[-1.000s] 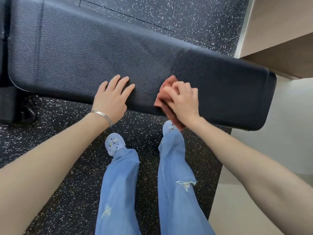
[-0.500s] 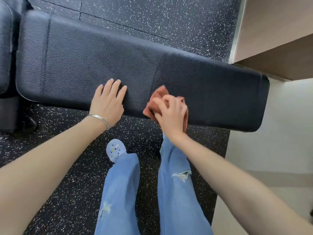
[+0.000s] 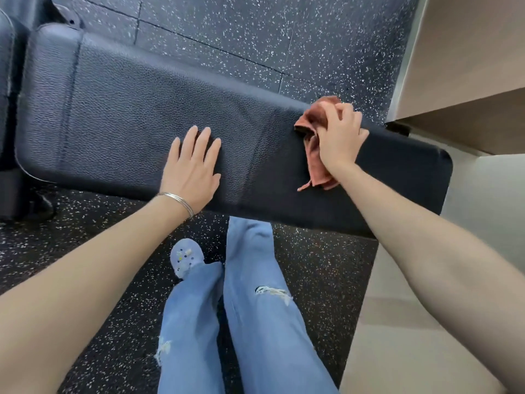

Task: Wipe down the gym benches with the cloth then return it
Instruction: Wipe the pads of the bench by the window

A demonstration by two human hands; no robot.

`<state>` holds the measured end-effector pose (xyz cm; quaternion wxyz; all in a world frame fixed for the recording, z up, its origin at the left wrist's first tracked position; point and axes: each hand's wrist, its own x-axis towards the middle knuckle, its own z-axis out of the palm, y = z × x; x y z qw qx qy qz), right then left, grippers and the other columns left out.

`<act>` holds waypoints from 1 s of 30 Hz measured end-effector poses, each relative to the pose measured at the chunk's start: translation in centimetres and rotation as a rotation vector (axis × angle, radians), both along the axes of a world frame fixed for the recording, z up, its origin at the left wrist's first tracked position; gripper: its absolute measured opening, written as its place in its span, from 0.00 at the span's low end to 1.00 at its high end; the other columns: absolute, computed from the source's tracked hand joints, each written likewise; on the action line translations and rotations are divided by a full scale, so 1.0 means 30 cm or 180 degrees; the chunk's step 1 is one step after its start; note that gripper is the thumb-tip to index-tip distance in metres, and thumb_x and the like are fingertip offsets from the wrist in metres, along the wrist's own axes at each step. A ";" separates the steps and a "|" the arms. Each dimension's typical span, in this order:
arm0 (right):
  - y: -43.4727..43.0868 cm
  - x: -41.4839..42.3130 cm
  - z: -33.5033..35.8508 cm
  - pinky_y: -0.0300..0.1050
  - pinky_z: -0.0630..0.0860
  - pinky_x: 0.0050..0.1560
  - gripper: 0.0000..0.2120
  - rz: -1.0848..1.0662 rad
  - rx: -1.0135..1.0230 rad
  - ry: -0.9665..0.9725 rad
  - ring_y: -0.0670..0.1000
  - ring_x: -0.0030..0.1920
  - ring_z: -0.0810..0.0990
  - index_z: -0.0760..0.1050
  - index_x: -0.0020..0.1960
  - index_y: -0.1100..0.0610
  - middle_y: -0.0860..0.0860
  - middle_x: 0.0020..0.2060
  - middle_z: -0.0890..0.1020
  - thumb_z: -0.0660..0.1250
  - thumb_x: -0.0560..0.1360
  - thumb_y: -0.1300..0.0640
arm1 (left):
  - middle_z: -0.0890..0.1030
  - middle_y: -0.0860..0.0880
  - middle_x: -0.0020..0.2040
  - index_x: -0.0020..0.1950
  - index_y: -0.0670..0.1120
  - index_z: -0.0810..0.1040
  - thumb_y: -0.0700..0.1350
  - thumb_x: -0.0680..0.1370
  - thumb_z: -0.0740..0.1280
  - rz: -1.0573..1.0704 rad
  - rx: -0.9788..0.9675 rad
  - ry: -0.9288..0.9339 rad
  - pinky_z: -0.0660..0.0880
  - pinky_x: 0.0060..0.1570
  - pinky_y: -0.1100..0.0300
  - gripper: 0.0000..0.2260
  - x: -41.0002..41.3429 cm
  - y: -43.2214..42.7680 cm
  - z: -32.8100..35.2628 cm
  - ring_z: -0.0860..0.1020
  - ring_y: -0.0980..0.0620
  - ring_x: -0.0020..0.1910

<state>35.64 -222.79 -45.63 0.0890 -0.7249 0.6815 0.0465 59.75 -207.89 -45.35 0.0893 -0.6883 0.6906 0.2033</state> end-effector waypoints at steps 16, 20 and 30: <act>-0.228 0.589 -0.041 0.56 0.66 0.58 0.26 0.1835 0.1263 -0.0649 0.56 0.63 0.70 0.69 0.66 0.44 0.49 0.61 0.74 0.63 0.72 0.34 | 0.59 0.40 0.74 0.74 0.41 0.58 0.50 0.76 0.64 0.0860 0.0086 0.0017 0.53 0.73 0.45 0.30 0.127 -0.157 0.021 0.56 0.40 0.74; -0.173 0.422 -0.002 0.53 0.67 0.55 0.23 0.2314 0.0720 -0.0669 0.57 0.59 0.71 0.73 0.63 0.47 0.51 0.60 0.74 0.66 0.72 0.39 | 0.61 0.39 0.73 0.74 0.39 0.60 0.50 0.76 0.64 0.0855 0.0114 -0.0075 0.55 0.72 0.46 0.30 0.204 -0.139 0.033 0.59 0.38 0.72; 0.018 0.048 -0.007 0.57 0.60 0.57 0.17 0.1554 0.0212 -0.0054 0.61 0.58 0.71 0.77 0.57 0.52 0.58 0.56 0.76 0.66 0.71 0.46 | 0.58 0.39 0.75 0.75 0.39 0.55 0.49 0.78 0.61 0.0855 0.0191 -0.0088 0.53 0.73 0.46 0.30 0.188 -0.139 0.033 0.55 0.39 0.74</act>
